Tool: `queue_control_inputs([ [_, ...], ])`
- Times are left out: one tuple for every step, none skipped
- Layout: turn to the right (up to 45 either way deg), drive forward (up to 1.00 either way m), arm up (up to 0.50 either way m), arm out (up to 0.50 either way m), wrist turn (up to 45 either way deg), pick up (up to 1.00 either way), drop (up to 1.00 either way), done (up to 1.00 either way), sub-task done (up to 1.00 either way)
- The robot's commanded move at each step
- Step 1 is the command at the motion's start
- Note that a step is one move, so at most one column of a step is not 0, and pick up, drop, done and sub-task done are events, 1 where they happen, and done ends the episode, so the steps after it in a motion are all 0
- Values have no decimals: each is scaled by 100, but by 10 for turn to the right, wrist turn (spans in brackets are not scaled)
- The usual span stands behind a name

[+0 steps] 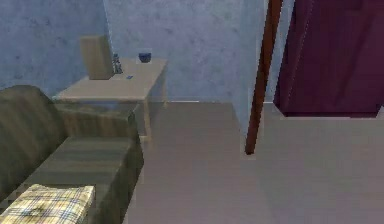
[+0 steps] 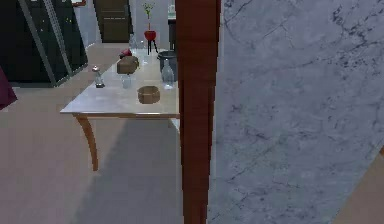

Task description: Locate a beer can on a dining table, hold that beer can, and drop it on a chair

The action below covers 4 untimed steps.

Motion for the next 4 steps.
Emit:
queue_control_inputs([
  [0, 20, 0, 0, 0, 0, 0, 0, 0],
  [450, 0, 0, 0, 0, 0, 0, 0, 0],
  [210, 0, 0, 0, 0, 0, 0, 0, 0],
  [0, 30, 0, 0, 0, 0, 0, 0, 0],
])
